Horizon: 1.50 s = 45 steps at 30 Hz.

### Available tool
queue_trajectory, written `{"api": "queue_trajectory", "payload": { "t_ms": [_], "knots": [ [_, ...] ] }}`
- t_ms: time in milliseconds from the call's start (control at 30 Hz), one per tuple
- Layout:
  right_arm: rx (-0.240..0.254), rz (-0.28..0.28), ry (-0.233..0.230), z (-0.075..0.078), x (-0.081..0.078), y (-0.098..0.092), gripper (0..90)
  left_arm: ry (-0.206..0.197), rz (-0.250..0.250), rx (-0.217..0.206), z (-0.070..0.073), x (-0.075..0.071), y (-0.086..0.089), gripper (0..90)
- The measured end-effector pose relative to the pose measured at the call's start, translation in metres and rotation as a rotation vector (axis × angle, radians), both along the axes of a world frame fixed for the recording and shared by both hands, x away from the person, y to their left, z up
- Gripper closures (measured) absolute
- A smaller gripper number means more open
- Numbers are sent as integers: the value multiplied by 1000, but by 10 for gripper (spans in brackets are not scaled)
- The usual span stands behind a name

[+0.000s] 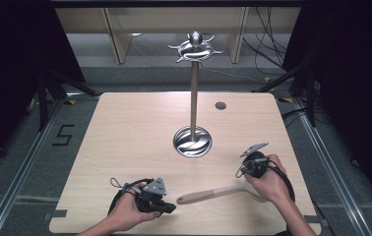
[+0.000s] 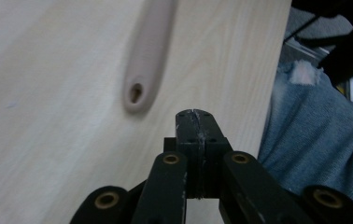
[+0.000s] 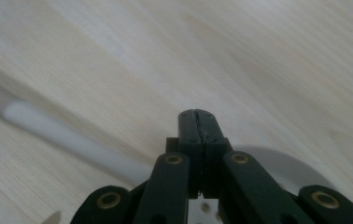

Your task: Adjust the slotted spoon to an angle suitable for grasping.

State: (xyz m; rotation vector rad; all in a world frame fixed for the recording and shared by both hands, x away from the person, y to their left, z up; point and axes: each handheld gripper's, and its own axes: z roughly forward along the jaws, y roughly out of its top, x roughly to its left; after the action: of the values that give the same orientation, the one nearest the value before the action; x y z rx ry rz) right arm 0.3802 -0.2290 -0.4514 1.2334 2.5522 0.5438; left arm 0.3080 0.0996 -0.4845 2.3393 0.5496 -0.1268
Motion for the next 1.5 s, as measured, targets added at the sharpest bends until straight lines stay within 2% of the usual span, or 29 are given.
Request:
{"api": "queue_trajectory", "payload": {
  "t_ms": [100,200,233,267,300,333,367,400,467,500,533,600,633,667,700,733,767,833,867,900,1000,1033,1133,1167,1200,1267,1300,1433,1500],
  "knots": [
    [-8,21,37,-4,2,9,900,-13,-47,28,-5,-2,-13,884],
    [-14,39,59,-8,4,13,900,-29,-55,55,-7,-2,-21,889],
    [-17,44,65,-10,4,14,900,-17,-32,43,-8,-2,-23,890],
    [-14,49,75,-11,4,15,900,-24,-24,40,-8,-1,-24,890],
    [-9,55,77,-12,5,16,900,-26,-17,54,-7,0,-24,890],
    [-12,70,69,-13,6,17,900,-31,-20,46,-8,2,-25,891],
    [-13,64,92,-14,5,18,900,-24,-6,52,-9,2,-26,891],
    [-16,69,92,-15,5,19,900,-22,1,57,-10,3,-26,891],
    [-18,69,104,-16,5,20,900,-34,-27,94,-11,6,-27,891],
    [-9,73,97,-17,6,20,900,-25,-23,84,-12,6,-29,891],
    [-9,76,95,-17,6,19,900,-25,-20,96,-12,6,-31,891],
    [-8,58,110,-17,5,20,900,-39,-33,94,-12,7,-32,891],
    [-3,45,133,-18,4,21,900,-48,-32,106,-12,10,-34,891],
    [-17,76,117,-19,6,19,900,-44,-22,106,-12,10,-35,891],
    [-12,58,137,-20,5,20,900,-47,-22,118,-11,12,-36,891],
    [-12,58,137,-20,5,20,900,-47,-22,118,-11,12,-36,891],
    [4,87,140,-23,7,19,900,-51,-23,124,-12,14,-37,891],
    [-8,82,141,-24,6,20,900,-50,-21,121,-13,15,-39,891],
    [-9,86,145,-24,6,21,900,-29,-7,116,-13,15,-40,892],
    [-8,89,148,-24,6,21,900,-44,-10,119,-13,16,-41,892],
    [-9,75,159,-25,4,23,900,-45,6,118,-13,18,-41,891],
    [-14,84,158,-24,5,22,900,-54,-3,127,-13,20,-41,892],
    [-11,81,162,-24,5,22,900,-37,13,115,-13,22,-41,893],
    [-11,78,163,-24,5,22,900,-49,4,129,-13,23,-40,893],
    [-10,76,168,-24,5,22,900,-40,17,119,-13,23,-41,893],
    [-17,84,177,-24,6,22,900,-58,5,134,-13,25,-40,893],
    [-23,91,182,-24,6,22,900,-57,16,123,-13,25,-40,893],
    [-36,95,203,-23,6,23,900,-71,36,128,-13,30,-38,894],
    [-37,88,217,-23,5,24,900,-63,48,132,-13,31,-38,894]
  ]
}}
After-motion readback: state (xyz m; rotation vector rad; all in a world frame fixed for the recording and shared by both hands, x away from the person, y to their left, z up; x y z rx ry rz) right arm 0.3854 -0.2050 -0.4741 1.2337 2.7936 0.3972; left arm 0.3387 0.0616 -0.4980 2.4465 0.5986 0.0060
